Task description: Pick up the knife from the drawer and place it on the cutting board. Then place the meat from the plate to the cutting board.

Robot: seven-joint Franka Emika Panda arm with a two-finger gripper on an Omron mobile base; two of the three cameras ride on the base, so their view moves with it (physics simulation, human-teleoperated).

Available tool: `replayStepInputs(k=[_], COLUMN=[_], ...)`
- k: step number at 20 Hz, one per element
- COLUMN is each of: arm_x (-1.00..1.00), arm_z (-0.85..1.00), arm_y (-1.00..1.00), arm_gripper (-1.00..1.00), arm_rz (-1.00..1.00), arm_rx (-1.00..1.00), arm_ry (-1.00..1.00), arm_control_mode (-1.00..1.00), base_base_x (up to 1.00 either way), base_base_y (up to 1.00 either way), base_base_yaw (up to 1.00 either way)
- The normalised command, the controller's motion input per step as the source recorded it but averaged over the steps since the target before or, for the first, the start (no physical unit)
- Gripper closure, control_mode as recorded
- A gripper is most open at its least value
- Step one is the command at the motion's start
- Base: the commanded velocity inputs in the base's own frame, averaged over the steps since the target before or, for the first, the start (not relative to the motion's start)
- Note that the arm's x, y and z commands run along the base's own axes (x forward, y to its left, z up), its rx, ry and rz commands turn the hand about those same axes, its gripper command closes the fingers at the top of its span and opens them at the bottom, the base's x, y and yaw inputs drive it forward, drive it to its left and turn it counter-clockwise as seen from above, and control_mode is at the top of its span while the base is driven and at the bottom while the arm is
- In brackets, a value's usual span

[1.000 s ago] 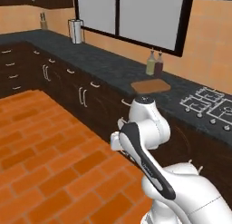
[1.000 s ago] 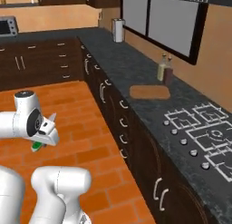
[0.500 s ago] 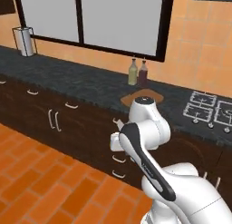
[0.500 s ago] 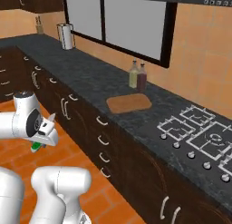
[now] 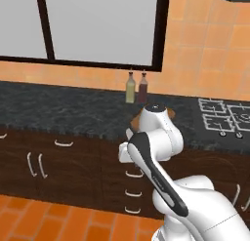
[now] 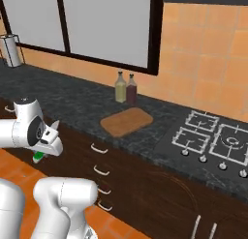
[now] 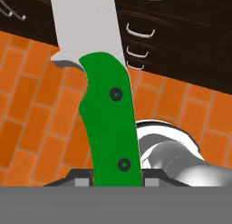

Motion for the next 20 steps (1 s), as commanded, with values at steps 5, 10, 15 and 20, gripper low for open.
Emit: replayStepInputs(k=[5,10,15,20], arm_x=[0.00,0.00,0.00,0.06], arm_z=[0.00,0.00,0.00,0.00], arm_y=[0.00,0.00,0.00,0.00], arm_gripper=[1.00,1.00,1.00,1.00], arm_rz=[0.00,0.00,0.00,0.00], arm_rx=[0.00,0.00,0.00,0.00], arm_ry=[0.00,0.00,0.00,0.00], arm_control_mode=[1.00,1.00,1.00,-1.00], base_base_x=[0.91,0.43,0.46,0.21], base_base_y=[0.29,0.06,0.21,0.06], base_base_yaw=[-0.50,-0.42,-0.29,-0.07])
